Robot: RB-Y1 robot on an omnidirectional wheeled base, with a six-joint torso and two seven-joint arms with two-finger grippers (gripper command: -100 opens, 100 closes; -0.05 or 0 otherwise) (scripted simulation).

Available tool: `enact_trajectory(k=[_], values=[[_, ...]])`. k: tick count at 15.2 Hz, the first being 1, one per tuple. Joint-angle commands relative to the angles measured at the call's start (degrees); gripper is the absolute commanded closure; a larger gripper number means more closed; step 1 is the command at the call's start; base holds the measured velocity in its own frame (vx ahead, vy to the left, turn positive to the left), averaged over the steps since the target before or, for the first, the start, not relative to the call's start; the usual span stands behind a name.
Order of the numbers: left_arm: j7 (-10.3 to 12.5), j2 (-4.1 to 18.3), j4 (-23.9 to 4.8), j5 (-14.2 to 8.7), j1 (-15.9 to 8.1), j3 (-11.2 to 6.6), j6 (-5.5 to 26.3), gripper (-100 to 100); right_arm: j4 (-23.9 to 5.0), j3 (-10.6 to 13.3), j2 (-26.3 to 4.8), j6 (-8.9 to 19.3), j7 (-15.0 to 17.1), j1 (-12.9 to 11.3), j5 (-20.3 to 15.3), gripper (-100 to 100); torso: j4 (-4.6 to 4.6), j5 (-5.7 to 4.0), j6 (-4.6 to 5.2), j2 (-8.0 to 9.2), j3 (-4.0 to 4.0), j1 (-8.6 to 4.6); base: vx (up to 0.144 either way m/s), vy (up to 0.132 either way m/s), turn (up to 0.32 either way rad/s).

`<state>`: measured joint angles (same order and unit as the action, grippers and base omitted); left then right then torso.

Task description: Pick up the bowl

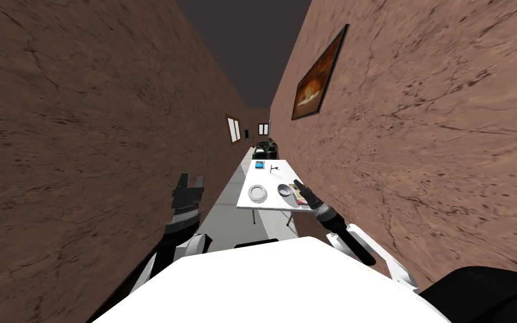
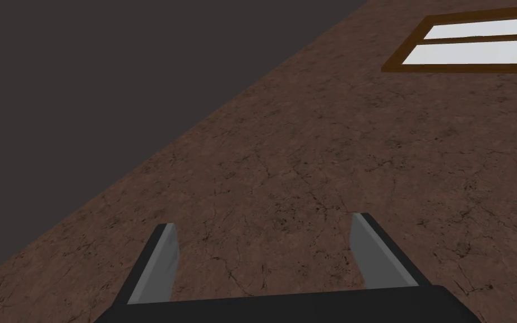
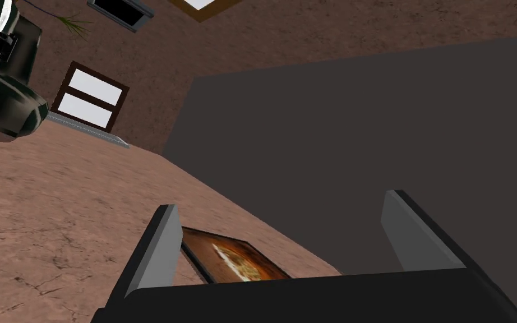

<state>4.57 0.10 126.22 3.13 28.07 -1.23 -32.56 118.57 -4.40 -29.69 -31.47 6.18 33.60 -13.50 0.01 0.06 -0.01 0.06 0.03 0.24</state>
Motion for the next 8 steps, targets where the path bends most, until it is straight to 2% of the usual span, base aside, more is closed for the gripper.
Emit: enact_trajectory(k=[1, 2, 3, 4, 5, 6, 7, 8], values=[[0.0, 0.0, 0.0, 0.0, 0.0, 0.00, 0.0, 0, -1.4, 0.0, -1.7, 0.2, -0.2, -0.4, -0.7, -100, 0.00, 0.00, 0.00, 0.00, 0.00, 0.00, -0.008, 0.044, 0.018], [0.0, 0.0, 0.0, 0.0, 0.0, 0.00, 0.0, 0, -3.4, -0.1, -3.8, 0.8, -0.7, -0.1, -2.7, -100, 0.00, -0.01, 0.01, -0.01, 0.00, -0.04, -0.008, 0.056, 0.105], [0.0, 0.0, 0.0, 0.0, 0.0, 0.00, 0.0, 0, -3.4, -0.1, -4.4, 0.8, -0.7, -0.1, -2.7, -100, 0.00, -0.01, -0.01, -0.01, -0.01, -0.04, -0.012, 0.059, 0.123], [0.0, 0.0, 0.0, 0.0, 0.0, 0.00, 0.0, 0, -5.3, -0.2, -6.0, 1.4, -1.1, 0.2, -4.7, -100, 0.00, -0.01, 0.00, 0.00, 0.00, -0.03, -0.009, 0.062, 0.179], [0.0, 0.0, 0.0, 0.0, 0.0, 0.00, 0.0, 0, -5.5, -0.2, -7.0, 1.4, -1.1, 0.2, -4.7, -100, 0.00, -0.01, -0.03, -0.01, -0.01, -0.02, -0.003, 0.060, 0.155], [0.0, 0.0, 0.0, 0.0, 0.0, 0.00, 0.0, 0, -6.9, -0.3, -8.5, 2.0, -1.6, 0.6, -6.7, -100, 0.00, 0.00, 0.00, -0.02, -0.01, -0.02, 0.000, 0.072, 0.178], [0.0, 0.0, 0.0, 0.0, 0.0, 0.00, 0.0, 0, -7.6, -0.3, -9.6, 2.0, -1.6, 0.6, -6.7, -100, -0.01, 0.00, -0.02, -0.03, -0.02, 0.01, -0.004, 0.070, 0.133], [0.0, 0.0, 0.0, 0.0, 0.0, 0.00, 0.0, 0, -9.5, -0.4, -11.1, 2.7, -2.0, 1.0, -8.7, -100, -0.01, 0.00, -0.01, -0.04, -0.02, 0.01, -0.008, 0.077, 0.150]])
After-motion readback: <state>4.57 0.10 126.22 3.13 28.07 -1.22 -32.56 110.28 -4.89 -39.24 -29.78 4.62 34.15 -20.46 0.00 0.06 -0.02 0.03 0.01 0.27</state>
